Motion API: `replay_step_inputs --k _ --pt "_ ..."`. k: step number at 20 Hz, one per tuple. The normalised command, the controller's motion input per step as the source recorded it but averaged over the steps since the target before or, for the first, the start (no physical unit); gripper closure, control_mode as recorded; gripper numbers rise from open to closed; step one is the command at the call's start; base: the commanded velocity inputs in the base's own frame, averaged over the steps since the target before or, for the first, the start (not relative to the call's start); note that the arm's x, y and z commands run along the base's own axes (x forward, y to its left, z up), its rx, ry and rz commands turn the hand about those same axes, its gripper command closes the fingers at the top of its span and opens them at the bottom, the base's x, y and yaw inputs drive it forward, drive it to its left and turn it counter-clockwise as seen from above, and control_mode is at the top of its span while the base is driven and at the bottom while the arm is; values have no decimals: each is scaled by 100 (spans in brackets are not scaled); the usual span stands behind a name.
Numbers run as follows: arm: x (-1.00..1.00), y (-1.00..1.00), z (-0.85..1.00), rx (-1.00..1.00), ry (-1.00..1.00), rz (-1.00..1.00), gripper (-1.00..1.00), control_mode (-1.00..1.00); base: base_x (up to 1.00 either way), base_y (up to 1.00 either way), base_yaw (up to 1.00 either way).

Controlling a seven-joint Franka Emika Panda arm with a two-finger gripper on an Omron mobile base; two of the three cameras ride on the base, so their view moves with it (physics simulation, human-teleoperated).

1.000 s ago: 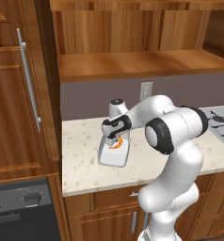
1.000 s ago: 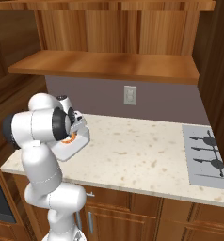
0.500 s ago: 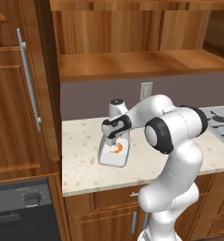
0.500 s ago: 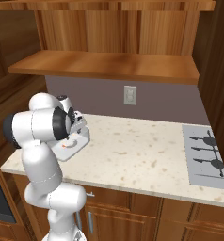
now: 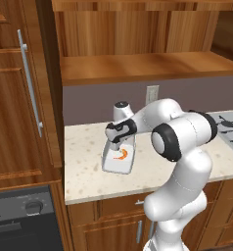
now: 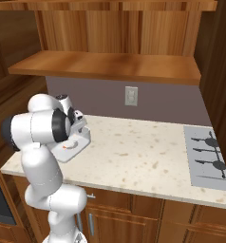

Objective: Retrieve the tupperware from the cabinet, then place the raw meat into the tupperware to avoid contamination.

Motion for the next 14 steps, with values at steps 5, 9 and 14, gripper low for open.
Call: replay_step_inputs --k 5,9,14 --pt "0 3 34 0 0 0 -100 -100 0 0 0" --pt "-2 0 40 0 -1 0 -100 -100 0 0 0" --pt "-10 0 38 0 -4 0 -100 -100 0 0 0"
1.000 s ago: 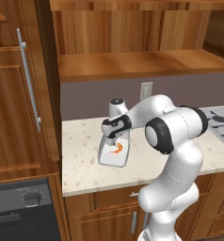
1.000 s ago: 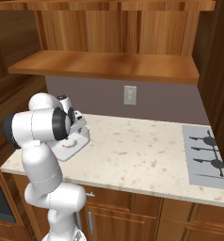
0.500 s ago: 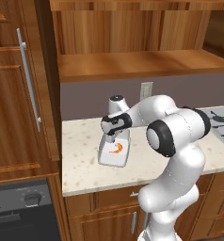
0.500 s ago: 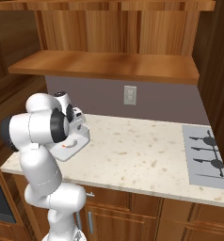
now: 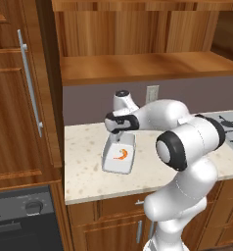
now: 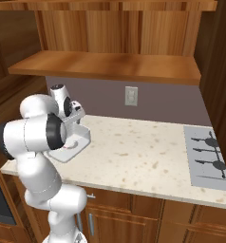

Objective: Retrieve the tupperware from the cabinet, then place the raw meat into the tupperware to avoid contamination.

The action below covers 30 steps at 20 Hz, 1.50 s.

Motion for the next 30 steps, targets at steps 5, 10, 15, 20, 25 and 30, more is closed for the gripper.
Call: replay_step_inputs --k 5,10,15,20,25,30 --pt "-25 -3 41 0 -10 0 -100 -100 0 0 0" --pt "-35 -12 32 0 -19 0 -100 -100 0 0 0" --pt "-44 -21 39 2 -20 0 -100 -100 0 0 0" --pt "-44 -24 50 5 -17 0 -100 -100 0 0 0" --pt "-41 -24 54 7 -13 0 -100 -100 0 0 0" --pt "-42 -26 49 7 -12 0 -100 -100 0 0 0"
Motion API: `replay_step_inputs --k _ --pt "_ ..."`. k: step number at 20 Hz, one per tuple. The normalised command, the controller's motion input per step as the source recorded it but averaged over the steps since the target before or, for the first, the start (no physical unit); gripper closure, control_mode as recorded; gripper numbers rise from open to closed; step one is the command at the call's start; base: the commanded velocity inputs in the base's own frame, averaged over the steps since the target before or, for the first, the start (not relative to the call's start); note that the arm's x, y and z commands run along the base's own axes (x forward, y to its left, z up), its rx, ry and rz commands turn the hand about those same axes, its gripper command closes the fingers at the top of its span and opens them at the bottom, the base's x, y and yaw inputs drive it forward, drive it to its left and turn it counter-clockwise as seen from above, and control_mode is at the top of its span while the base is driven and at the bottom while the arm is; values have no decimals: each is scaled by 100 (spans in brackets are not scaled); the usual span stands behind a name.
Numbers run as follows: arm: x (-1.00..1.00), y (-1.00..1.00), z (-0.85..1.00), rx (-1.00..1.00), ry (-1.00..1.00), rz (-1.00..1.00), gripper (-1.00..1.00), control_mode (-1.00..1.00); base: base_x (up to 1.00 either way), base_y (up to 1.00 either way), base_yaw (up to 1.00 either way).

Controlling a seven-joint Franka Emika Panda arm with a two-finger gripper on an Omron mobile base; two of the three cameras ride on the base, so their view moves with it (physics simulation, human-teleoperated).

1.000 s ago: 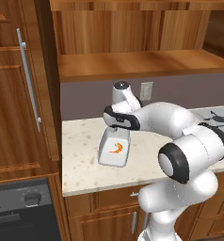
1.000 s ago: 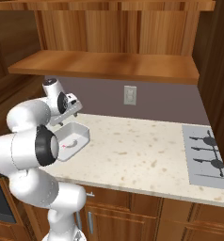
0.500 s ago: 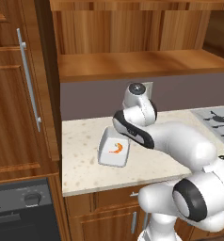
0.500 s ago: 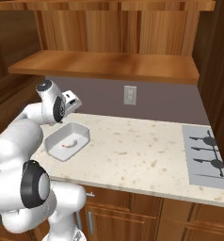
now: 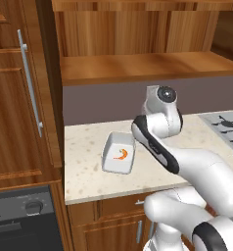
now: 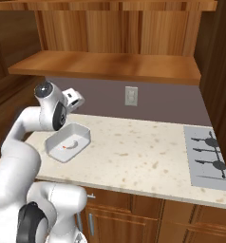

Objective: Retrieve the tupperware from the cabinet, then place the raw meat into the tupperware to avoid contamination.

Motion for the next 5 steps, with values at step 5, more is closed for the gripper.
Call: replay_step_inputs --k 5 --pt "-39 -31 44 6 -10 0 -100 -100 0 0 0"
